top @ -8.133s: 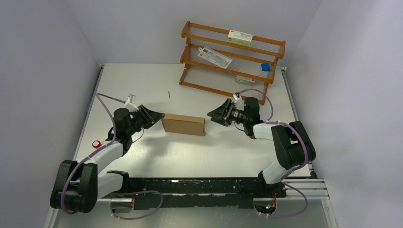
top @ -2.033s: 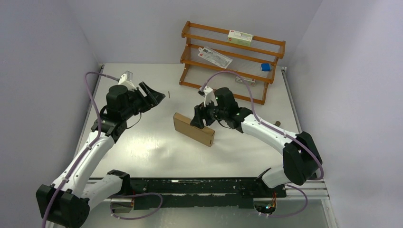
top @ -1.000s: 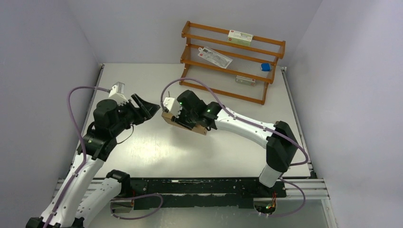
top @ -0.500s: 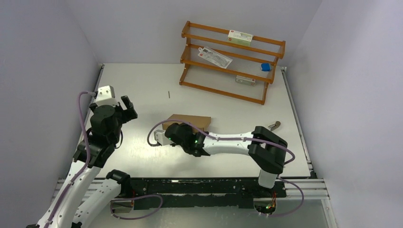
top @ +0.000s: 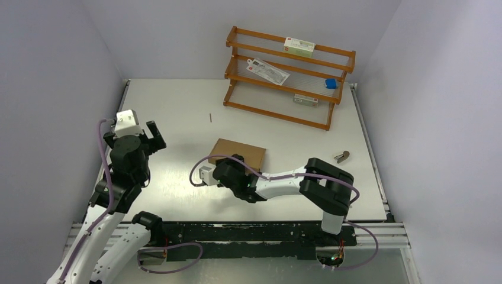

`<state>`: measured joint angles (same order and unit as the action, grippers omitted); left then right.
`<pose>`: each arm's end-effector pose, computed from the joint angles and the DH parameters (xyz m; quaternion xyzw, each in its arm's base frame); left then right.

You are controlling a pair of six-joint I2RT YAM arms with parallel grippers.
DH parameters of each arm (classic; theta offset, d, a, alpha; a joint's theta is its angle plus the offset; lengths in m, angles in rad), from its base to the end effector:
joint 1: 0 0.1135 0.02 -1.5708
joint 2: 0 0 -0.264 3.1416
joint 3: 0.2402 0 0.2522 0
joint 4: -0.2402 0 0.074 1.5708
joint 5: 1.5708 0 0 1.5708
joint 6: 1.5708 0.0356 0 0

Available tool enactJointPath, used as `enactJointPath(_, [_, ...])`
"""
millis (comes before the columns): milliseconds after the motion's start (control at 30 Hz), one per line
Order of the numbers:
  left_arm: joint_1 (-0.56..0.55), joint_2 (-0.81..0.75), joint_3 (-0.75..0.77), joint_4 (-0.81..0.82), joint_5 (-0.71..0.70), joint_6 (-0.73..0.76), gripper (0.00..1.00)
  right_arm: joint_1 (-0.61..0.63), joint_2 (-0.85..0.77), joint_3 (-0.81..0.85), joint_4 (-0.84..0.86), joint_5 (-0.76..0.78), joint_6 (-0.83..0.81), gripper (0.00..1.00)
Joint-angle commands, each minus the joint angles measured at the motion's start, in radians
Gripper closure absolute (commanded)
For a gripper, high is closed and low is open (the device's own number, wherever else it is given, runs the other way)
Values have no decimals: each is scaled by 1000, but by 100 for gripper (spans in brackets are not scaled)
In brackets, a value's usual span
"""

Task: Fold the paper box

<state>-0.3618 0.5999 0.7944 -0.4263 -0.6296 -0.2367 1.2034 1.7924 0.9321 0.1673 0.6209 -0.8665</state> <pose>0.1298 -0.0267 0.3451 -0.1452 0.7562 0.0580 0.6354 0.1495 0.3308 0.1587 -0.6749 0.5517 -0.2048 0.4453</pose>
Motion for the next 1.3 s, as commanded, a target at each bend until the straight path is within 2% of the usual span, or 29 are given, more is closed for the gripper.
enactJointPath(0, [6, 9, -7, 39, 3, 20, 6, -1, 36, -28, -2, 1, 71, 39])
enactJointPath(233, [13, 11, -19, 68, 87, 39, 4, -30, -23, -68, -41, 51, 189, 20])
enactJointPath(367, [15, 19, -28, 88, 186, 55, 3, -76, -83, -88, -93, 100, 264, 16])
enactJointPath(467, [15, 18, -38, 112, 267, 67, 3, -105, -151, -98, -140, 110, 384, 14])
enactJointPath(567, [15, 14, -45, 139, 350, 82, 3, -137, -269, -119, -163, 65, 531, 8])
enactJointPath(733, [15, -24, -70, 188, 485, 103, 3, -273, -498, -148, -184, -117, 777, 0])
enactJointPath(867, [15, -70, -88, 221, 551, 119, 3, -439, -655, -176, -197, -103, 999, 0])
enactJointPath(1000, [15, -155, -115, 239, 556, 128, 3, -545, -792, -183, -274, -3, 1114, 0])
enactJointPath(1100, [15, -240, -132, 212, 524, 132, 3, -552, -903, -171, -366, 147, 1139, 0])
enactJointPath(1267, [15, -401, -160, 153, 430, 117, 3, -552, -1085, -202, -399, 135, 1104, 0])
